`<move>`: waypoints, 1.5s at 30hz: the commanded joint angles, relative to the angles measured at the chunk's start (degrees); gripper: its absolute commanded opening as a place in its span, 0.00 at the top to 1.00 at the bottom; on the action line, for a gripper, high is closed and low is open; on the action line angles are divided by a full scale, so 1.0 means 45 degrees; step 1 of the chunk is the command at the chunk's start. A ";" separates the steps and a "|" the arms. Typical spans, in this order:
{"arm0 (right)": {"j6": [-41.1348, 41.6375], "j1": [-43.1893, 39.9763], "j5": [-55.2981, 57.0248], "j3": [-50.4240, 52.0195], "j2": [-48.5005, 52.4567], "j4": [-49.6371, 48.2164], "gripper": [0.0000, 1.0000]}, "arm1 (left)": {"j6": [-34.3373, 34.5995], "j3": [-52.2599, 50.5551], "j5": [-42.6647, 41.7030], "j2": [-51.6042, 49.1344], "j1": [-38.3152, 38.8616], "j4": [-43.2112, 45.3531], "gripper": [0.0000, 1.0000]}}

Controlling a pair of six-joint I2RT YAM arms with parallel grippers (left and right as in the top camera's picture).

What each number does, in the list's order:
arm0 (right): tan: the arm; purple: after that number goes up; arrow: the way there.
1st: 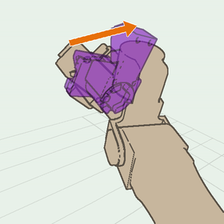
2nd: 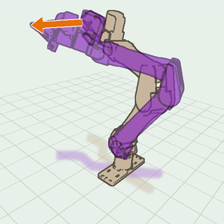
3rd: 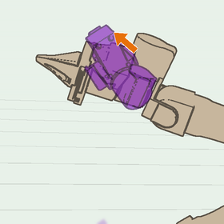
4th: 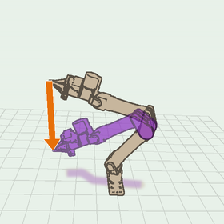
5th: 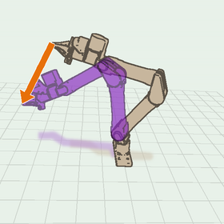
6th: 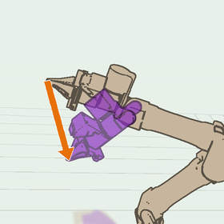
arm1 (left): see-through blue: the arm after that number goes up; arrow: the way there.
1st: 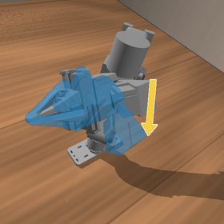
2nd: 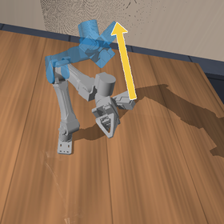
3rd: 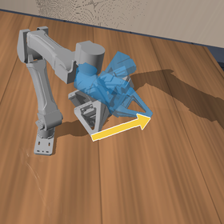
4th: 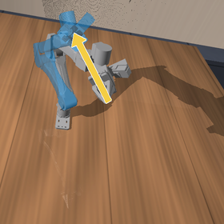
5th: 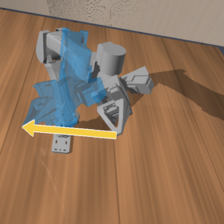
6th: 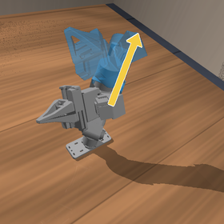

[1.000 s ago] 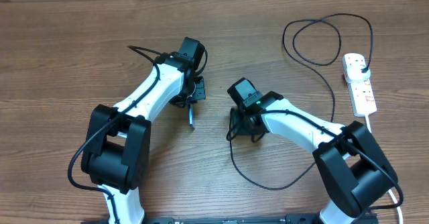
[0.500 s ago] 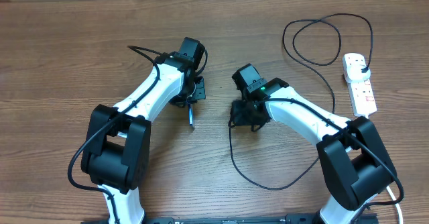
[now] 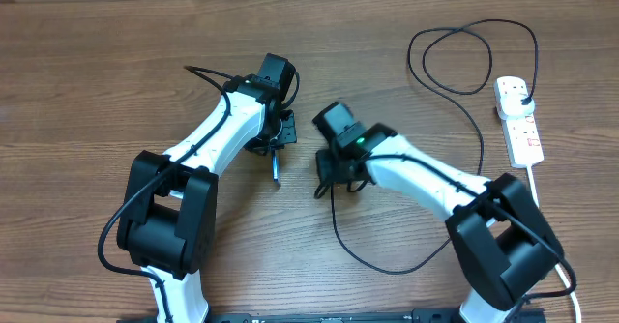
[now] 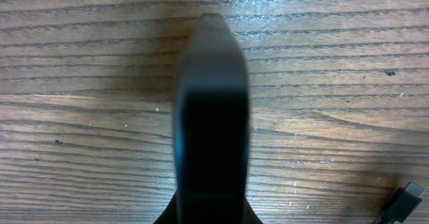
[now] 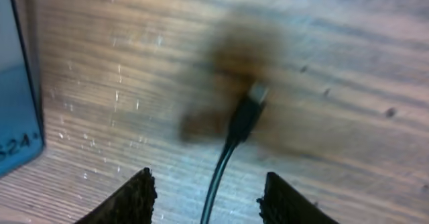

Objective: Plug charger to phone and switch on socket
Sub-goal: 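Lower the right gripper over the black cable's USB-C plug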

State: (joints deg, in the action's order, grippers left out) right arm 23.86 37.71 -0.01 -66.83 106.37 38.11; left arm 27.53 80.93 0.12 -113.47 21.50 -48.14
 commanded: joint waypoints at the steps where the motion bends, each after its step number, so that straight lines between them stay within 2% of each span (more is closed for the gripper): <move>1: 0.0826 0.0437 0.1486 0.0602 0.0083 -0.0087 0.47 | 0.0175 0.0005 -0.0034 0.0282 -0.0049 0.0039 0.96; 8: 0.1059 0.0447 0.1778 0.1700 0.0087 -0.0291 0.45 | 0.0175 0.0005 -0.0034 0.0282 -0.0049 0.0053 0.96; 15: 0.2074 0.0131 0.4430 0.1452 0.0083 0.2414 0.41 | 0.0170 0.0005 -0.0029 0.0282 -0.0049 0.0044 0.95; 20: 0.2074 -0.0758 0.3711 0.1180 0.0083 0.2846 0.37 | 0.0175 0.0005 -0.0029 0.0282 -0.0049 0.0053 0.95; 22: 0.1948 -0.1195 0.2871 0.1078 0.0083 0.2603 0.32 | 0.0175 0.0005 -0.0034 0.0282 -0.0049 0.0049 0.96; 25: 0.1379 -0.1758 0.1239 0.1073 0.0083 0.1817 0.19 | 0.0175 0.0000 -0.0034 0.0282 -0.0049 0.0049 0.96; 27: 0.1205 -0.2118 0.0661 0.1073 0.0083 0.1506 0.17 | 0.0175 0.0005 -0.0034 0.0282 -0.0049 0.0049 0.96; 32: 0.1209 -0.2861 0.0510 0.1073 0.0083 0.1404 0.26 | 0.0175 0.0005 -0.0034 0.0282 -0.0049 0.0044 0.96; 34: 0.1214 -0.2968 0.0505 0.1078 0.0083 0.1370 0.33 | 0.0175 0.0005 -0.0034 0.0282 -0.0049 0.0049 0.96; 35: 0.1219 -0.2968 0.0495 0.1083 0.0083 0.1326 0.41 | 0.0175 0.0005 -0.0034 0.0282 -0.0049 0.0049 0.96; 39: 0.1214 -0.2953 0.0097 0.1083 0.0083 0.1195 0.49 | 0.0175 0.0005 -0.0034 0.0282 -0.0049 0.0053 0.96; 41: 0.1214 -0.2953 -0.0160 0.1083 0.0083 0.1083 0.57 | 0.0175 0.0000 -0.0034 0.0282 -0.0044 0.0049 0.96; 45: 0.1219 -0.2953 -0.0355 0.1107 0.0083 0.0996 0.62 | 0.0175 0.0005 -0.0034 0.0282 -0.0044 0.0053 0.96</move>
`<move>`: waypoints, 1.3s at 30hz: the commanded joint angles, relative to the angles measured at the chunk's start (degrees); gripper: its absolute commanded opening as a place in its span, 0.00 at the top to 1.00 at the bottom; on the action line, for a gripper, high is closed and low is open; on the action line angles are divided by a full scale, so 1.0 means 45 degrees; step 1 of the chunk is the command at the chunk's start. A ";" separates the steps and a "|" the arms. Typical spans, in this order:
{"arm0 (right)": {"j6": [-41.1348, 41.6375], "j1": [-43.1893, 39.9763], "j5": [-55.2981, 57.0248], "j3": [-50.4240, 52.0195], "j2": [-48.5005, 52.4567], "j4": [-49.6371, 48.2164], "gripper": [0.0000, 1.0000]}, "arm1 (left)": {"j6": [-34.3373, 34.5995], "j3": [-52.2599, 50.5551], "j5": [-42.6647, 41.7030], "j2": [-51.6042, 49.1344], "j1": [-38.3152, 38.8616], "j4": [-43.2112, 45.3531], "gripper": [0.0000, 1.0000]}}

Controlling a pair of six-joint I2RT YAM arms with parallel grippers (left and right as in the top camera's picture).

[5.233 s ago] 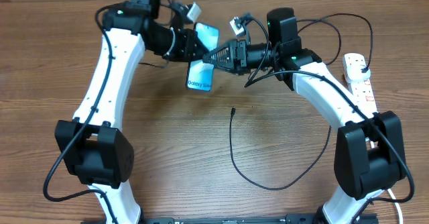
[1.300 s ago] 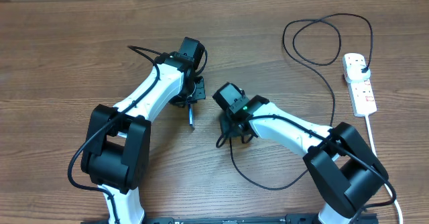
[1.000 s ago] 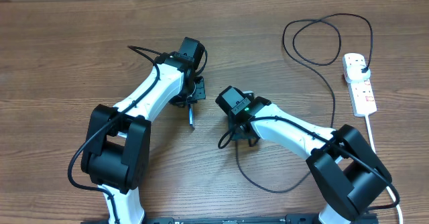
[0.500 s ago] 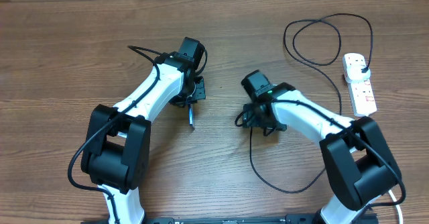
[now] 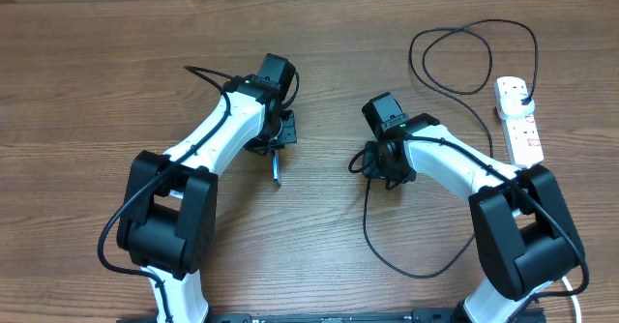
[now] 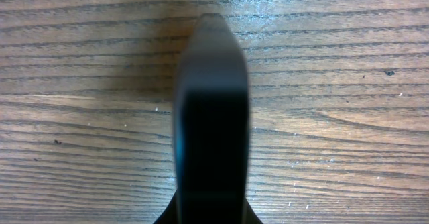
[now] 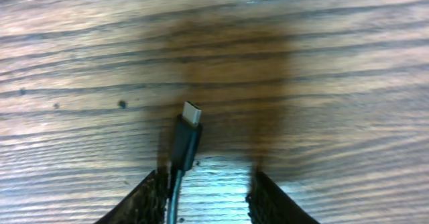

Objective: Plug charger to phone and switch on socket
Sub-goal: 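Lower the right gripper over the black cable's USB-C plug, then close the right gripper on the USB-C plug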

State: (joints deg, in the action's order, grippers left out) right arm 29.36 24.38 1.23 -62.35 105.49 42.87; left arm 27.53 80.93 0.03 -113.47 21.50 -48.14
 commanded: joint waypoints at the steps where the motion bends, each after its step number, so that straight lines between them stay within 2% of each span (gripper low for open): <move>1: 0.0015 0.0010 -0.0636 0.0112 0.0277 0.0019 0.62 | 0.0175 0.0005 -0.0015 0.0282 -0.0044 0.0058 0.96; 4: 0.0194 0.0005 -0.0636 0.0117 0.0277 0.0321 0.63 | 0.0175 0.0005 -0.0015 0.0282 -0.0044 0.0053 0.96; 8: 0.0573 0.0010 -0.0641 0.0423 0.0277 0.0107 0.71 | 0.0175 0.0005 -0.0015 0.0282 -0.0044 0.0092 0.96; 15: 0.0661 0.0010 -0.0641 0.0675 0.0282 -0.0617 0.74 | 0.0175 0.0005 -0.0015 0.0282 -0.0044 0.0131 0.96; 26: 0.1161 0.0010 -0.0495 0.0680 0.0282 -0.0656 0.92 | 0.0175 0.0005 -0.0015 0.0282 -0.0044 0.0131 0.96; 33: 0.1530 0.0019 -0.0476 0.0690 0.0282 -0.0588 0.93 | 0.0175 0.0005 -0.0015 0.0282 -0.0044 0.0141 0.96; 36: 0.1530 0.0019 -0.0437 0.0690 0.0282 -0.0554 0.82 | 0.0175 0.0005 -0.0015 0.0282 -0.0044 0.0141 0.96; 39: 0.1525 0.0019 -0.0437 0.0690 0.0282 -0.0466 0.80 | 0.0175 0.0005 -0.0015 0.0282 -0.0044 0.0141 0.96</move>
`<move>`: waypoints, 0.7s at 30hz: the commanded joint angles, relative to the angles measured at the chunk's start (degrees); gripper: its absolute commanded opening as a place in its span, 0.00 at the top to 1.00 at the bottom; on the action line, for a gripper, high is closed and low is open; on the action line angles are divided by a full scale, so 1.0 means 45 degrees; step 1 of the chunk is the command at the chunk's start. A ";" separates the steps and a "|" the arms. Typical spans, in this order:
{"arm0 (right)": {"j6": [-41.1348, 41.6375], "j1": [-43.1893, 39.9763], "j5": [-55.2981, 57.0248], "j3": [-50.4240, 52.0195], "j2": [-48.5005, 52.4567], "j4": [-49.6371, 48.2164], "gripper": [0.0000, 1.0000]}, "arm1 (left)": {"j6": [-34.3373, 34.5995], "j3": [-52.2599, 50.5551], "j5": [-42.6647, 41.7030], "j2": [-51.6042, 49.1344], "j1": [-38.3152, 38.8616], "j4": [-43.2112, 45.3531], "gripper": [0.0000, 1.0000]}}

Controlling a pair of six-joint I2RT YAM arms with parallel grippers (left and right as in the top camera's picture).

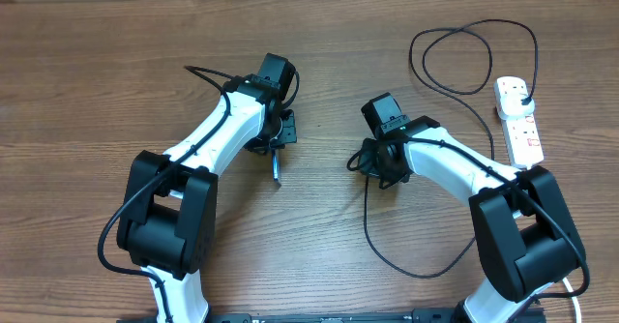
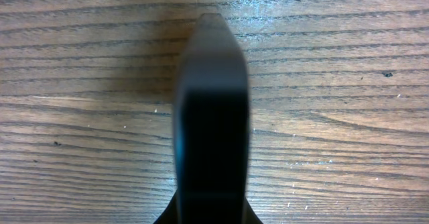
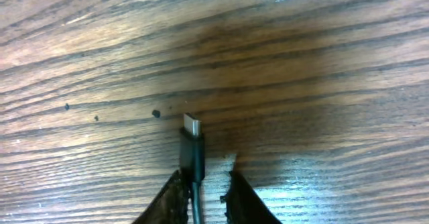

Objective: Plug charger to phone and switch on socket
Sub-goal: 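Close the right gripper on the USB-C plug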

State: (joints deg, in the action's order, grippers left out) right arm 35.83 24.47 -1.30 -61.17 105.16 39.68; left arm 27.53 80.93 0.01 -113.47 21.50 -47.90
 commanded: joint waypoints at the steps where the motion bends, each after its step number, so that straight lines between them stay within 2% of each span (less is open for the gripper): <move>1: 0.0087 0.0000 0.0126 0.0427 0.0355 0.0243 0.81 | 0.0175 0.0005 -0.0010 0.0282 -0.0044 0.0097 0.96; 8: 0.0087 0.0000 0.0340 0.0437 0.0355 0.0228 0.94 | 0.0175 0.0005 -0.0019 0.0282 -0.0044 0.0131 0.96; 12: 0.0083 0.0000 0.0889 0.0437 0.0355 0.0243 0.96 | 0.0092 0.0005 -0.0068 0.0282 -0.0044 0.0126 0.96; 15: 0.0078 0.0000 0.0777 0.0437 0.0355 0.0248 0.96 | -0.0413 0.0005 -0.0772 0.0282 -0.0053 0.0160 0.96; 21: -0.0335 -0.0005 0.0879 0.0432 0.0355 0.0107 0.96 | -0.0457 0.0005 -0.2006 0.0325 -0.0083 0.0287 0.96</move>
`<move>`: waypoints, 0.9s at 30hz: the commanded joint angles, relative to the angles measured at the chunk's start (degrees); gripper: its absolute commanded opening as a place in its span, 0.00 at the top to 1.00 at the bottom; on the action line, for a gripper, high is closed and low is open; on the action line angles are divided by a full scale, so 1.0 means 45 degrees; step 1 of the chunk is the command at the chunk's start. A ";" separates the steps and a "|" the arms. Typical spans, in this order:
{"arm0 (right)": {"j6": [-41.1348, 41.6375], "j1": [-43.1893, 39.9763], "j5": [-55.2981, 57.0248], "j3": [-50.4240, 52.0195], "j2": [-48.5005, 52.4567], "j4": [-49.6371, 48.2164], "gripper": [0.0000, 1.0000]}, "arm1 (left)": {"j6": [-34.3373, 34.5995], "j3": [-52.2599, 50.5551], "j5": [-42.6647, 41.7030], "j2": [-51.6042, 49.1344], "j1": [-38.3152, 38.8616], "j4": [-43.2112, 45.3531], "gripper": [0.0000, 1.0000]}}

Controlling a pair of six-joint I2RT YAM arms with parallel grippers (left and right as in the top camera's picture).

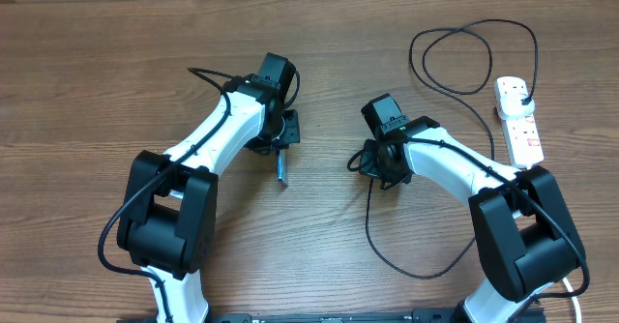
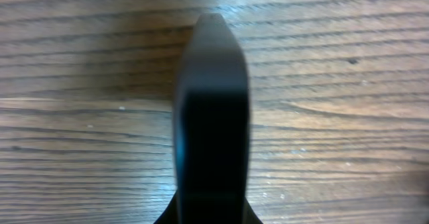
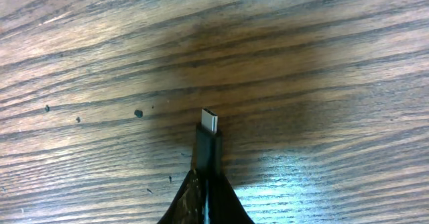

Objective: Plug charger to phone and switch on socket
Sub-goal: 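Close the right gripper on the USB-C plug, then lift the plug and move it toward the phone's bottom port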

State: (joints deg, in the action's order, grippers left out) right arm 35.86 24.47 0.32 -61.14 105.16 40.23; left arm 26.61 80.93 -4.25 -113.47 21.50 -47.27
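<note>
The phone (image 2: 211,117) shows edge-on as a dark slab in the left wrist view. My left gripper (image 2: 211,218) is shut on it. From overhead the phone (image 1: 281,166) hangs below the left gripper (image 1: 280,147), left of the table's middle. My right gripper (image 3: 205,187) is shut on the black charger cable just behind its USB-C plug (image 3: 208,131), and the metal tip points away over the wood. Overhead, the right gripper (image 1: 373,166) sits to the right of the phone, apart from it. The white socket strip (image 1: 518,122) lies at the far right with a black plug in it.
The black cable (image 1: 455,89) loops at the back right near the strip. It also sweeps in a long curve (image 1: 406,270) toward the table's front. The wooden table (image 1: 97,91) carries both arms, whose bases stand at the near edge.
My right gripper's fingers, a narrow gap apart around the cable, have shut on it behind the plug. The left gripper and phone have shifted slightly to the right.
First my right gripper stood open over the plug, close beside the phone, which my left gripper held throughout. Then gripper and plug were farther right, fingers still open round the cable. The fingers had narrowed by the last moment and are now shut on the cable.
</note>
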 commanded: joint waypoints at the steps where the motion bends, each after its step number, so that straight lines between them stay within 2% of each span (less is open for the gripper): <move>1: -0.0427 -0.0029 0.0525 0.0427 0.0350 -0.0024 0.96 | -0.0257 0.0010 -0.1253 0.0355 -0.0102 0.0257 0.96; 3: -0.1093 -0.0121 0.0403 0.0311 0.0340 -0.0019 0.96 | -0.0393 0.0078 -0.1797 0.0442 -0.0131 0.0486 0.96; 7: -0.2914 -0.0636 -0.1195 -0.0457 0.0083 0.0272 0.96 | -0.1506 0.0151 -0.4075 0.0981 -0.0316 0.1253 0.96; 9: -0.4061 -0.1088 -0.3031 -0.0908 -0.0316 0.0529 0.96 | -0.1972 0.0155 -0.5659 0.1491 -0.0593 0.1919 0.96; 14: -0.6450 -0.2220 -0.7844 -0.1171 -0.1753 0.0612 0.96 | -0.1943 0.0160 -0.9097 0.2778 -0.1894 0.3269 0.96; 20: -0.9355 -0.2798 -1.3954 -0.1166 -0.2909 0.1127 0.96 | -0.1127 0.0160 -1.4362 0.3594 -0.3337 0.5537 0.96; 23: -1.0350 -0.2710 -1.6276 -0.1166 -0.2939 0.1287 0.96 | -0.0345 0.0155 -1.5067 0.3774 -0.3444 0.6290 0.96; 27: -1.0763 -0.2244 -1.7602 -0.1166 -0.2934 0.1005 0.96 | 0.0680 0.0160 -1.4950 0.3968 -0.3279 0.7116 0.96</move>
State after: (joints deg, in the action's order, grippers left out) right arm -7.09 12.73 -66.37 -65.36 92.23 45.47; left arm 24.49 80.90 -64.84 -97.89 5.67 -17.52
